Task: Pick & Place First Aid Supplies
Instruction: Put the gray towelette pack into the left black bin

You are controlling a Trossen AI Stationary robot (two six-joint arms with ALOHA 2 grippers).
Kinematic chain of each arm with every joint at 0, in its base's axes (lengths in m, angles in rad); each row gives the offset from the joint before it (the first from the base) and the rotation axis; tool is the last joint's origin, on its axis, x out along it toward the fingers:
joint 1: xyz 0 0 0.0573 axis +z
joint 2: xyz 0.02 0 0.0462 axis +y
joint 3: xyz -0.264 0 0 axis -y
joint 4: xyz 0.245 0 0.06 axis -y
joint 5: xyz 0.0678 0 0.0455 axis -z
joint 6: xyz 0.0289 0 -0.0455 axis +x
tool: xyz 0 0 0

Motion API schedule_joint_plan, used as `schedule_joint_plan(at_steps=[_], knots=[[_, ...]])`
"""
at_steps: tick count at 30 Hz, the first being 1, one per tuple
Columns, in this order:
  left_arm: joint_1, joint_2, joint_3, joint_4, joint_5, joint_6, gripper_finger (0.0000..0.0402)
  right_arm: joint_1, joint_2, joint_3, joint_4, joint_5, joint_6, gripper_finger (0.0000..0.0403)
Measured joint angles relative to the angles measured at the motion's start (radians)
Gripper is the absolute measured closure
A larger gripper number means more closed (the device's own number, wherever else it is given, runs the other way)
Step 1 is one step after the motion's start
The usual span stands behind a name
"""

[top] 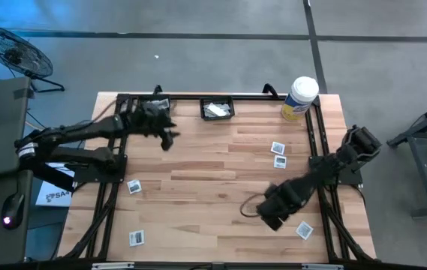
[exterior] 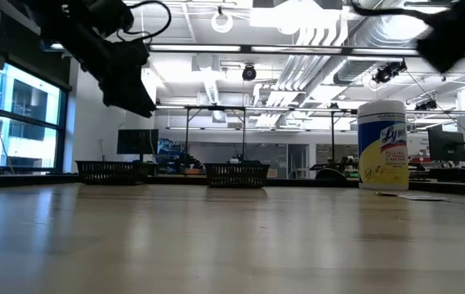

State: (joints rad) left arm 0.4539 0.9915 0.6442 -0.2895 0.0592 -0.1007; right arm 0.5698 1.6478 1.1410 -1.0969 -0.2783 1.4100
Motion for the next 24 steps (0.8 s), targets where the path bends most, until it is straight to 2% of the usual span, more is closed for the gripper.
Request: schedule_joint_plan(at_steps=[3, 6, 11, 16, 20, 24], knots=[[-0.105, 0.008, -0.057, 0.111, 0.002, 0.022, 0.0204, 0.058, -0.001, -0.049, 0.042, -0.127, 0.075, 0.0318], [-0.190, 0.008, -0.095, 0.192, 0.002, 0.042, 0.0204, 0.107, 0.000, -0.101, 0.105, -0.191, 0.158, 0.0322], [-0.293, 0.008, -0.112, 0.242, -0.005, 0.044, 0.0204, 0.161, 0.001, -0.184, 0.223, -0.209, 0.228, 0.0322], [-0.370, 0.008, -0.112, 0.248, -0.114, 0.044, 0.0204, 0.178, 0.002, -0.277, 0.344, -0.259, 0.277, 0.0322], [-0.398, 0.008, -0.112, 0.250, -0.167, 0.044, 0.0204, 0.173, 0.002, -0.315, 0.382, -0.253, 0.293, 0.0322], [-0.398, 0.012, -0.112, 0.279, -0.167, 0.017, 0.0204, 0.146, 0.003, -0.331, 0.391, -0.252, 0.293, 0.0322]])
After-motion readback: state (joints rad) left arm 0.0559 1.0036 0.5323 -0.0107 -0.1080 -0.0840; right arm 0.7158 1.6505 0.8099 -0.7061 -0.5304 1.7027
